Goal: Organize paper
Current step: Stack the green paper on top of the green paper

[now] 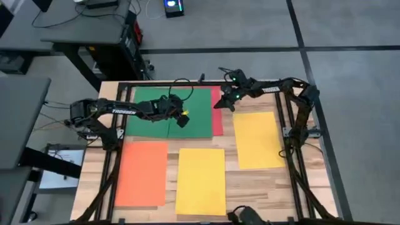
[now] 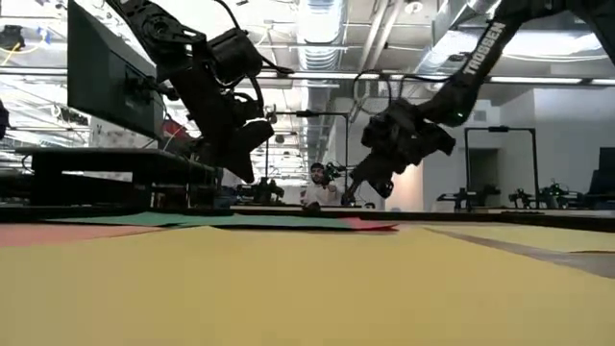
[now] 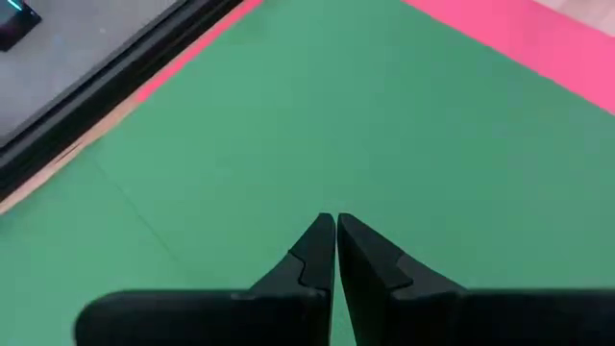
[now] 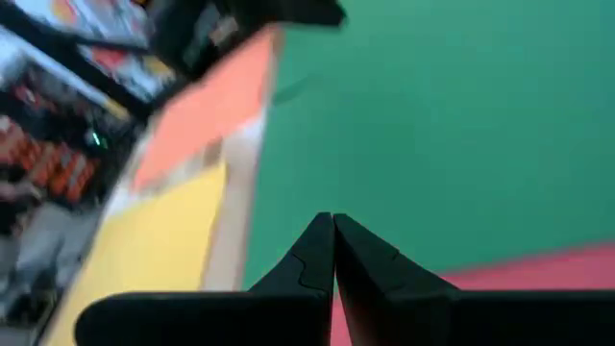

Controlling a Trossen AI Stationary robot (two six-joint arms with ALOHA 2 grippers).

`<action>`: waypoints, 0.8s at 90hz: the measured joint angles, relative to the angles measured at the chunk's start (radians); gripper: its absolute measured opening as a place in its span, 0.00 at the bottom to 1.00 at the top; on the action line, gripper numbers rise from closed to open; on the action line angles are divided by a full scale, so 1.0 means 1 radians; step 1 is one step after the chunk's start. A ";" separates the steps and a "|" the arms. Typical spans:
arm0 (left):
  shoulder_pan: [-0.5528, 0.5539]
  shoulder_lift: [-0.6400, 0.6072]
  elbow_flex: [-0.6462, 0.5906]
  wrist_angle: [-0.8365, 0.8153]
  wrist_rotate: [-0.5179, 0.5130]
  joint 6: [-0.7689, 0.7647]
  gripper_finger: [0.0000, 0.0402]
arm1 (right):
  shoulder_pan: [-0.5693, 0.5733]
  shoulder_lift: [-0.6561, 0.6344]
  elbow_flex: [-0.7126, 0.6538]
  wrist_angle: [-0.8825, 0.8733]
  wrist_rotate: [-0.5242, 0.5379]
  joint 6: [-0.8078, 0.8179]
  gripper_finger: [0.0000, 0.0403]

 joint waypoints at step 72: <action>0.074 0.000 0.000 0.057 0.233 0.040 0.00 | 0.274 -0.437 -0.411 0.187 0.817 -0.938 0.01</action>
